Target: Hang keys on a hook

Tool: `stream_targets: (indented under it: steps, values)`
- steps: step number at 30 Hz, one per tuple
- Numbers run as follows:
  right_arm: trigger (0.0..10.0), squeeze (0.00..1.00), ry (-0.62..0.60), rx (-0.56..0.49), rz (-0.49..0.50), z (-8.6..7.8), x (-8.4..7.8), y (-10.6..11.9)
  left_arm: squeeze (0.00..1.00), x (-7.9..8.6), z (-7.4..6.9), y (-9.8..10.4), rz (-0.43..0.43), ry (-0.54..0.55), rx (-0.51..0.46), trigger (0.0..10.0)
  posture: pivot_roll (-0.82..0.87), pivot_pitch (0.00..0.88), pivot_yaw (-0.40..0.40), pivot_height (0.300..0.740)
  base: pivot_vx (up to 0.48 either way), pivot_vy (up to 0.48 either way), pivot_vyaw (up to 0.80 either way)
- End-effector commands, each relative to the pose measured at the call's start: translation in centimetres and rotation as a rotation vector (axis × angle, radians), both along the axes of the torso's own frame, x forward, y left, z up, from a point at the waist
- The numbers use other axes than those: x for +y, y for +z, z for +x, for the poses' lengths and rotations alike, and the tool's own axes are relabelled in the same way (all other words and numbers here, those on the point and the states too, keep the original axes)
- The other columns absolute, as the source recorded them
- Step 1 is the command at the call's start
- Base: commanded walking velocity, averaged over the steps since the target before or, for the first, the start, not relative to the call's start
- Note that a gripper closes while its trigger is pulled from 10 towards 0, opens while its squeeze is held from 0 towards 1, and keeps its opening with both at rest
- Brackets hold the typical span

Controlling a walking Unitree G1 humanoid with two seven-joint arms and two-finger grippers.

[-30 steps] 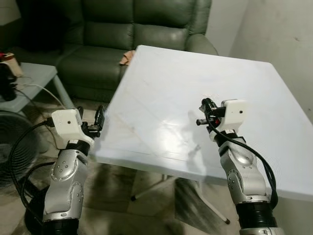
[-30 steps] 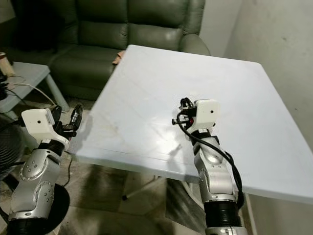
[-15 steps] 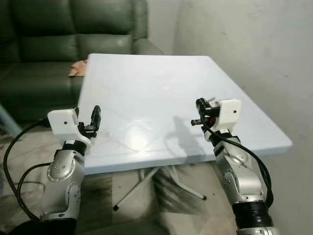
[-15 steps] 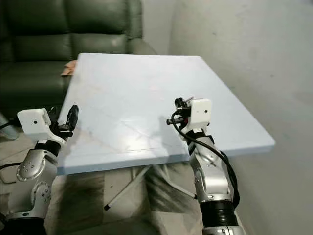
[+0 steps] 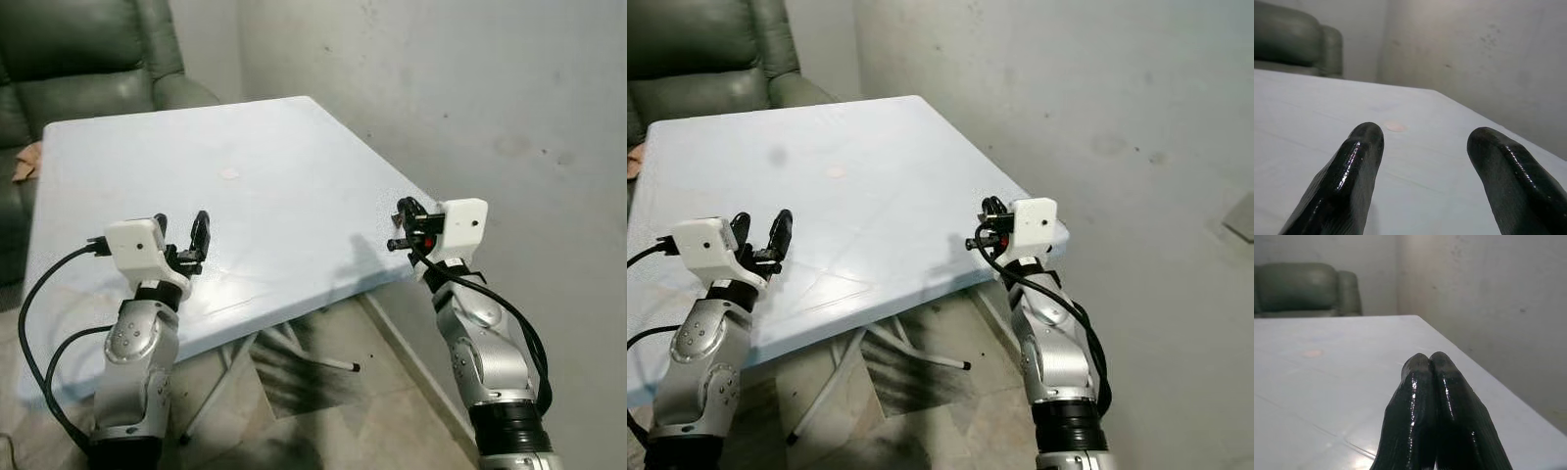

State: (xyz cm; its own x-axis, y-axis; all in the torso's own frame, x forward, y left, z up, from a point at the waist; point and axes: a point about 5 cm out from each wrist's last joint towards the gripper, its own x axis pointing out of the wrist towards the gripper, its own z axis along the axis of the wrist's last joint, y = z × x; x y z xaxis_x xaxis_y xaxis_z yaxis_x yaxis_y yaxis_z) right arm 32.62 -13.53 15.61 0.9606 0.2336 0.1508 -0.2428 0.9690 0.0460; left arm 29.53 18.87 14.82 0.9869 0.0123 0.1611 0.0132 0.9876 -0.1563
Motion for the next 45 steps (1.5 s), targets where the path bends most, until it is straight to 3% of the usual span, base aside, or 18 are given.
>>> stream_targets:
  steps: [1, 40, 45]
  values:
    - [10.0, 0.0, 0.002, -0.015, 0.0, 0.22, 0.15, 0.6, 0.0, 0.22, 0.07, 0.37, 0.006, 0.012, -0.007, 10.0, -0.07, 0.0, -0.042, 0.74, 0.0, 0.0, -0.77]
    - [10.0, 0.0, -0.008, -0.009, -0.001, 0.11, -0.08, 0.63, 0.0, 0.03, 0.3, 0.31, -0.005, 0.049, 0.025, 10.0, -0.08, 0.0, -0.038, 0.74, 0.0, 0.0, -0.77]
    - [10.0, 0.0, -0.004, -0.006, 0.0, 0.06, -0.09, 0.56, 0.0, -0.24, 0.24, 0.14, -0.007, 0.039, 0.041, 10.0, -0.08, 0.0, -0.041, 0.74, 0.0, 0.0, 0.0]
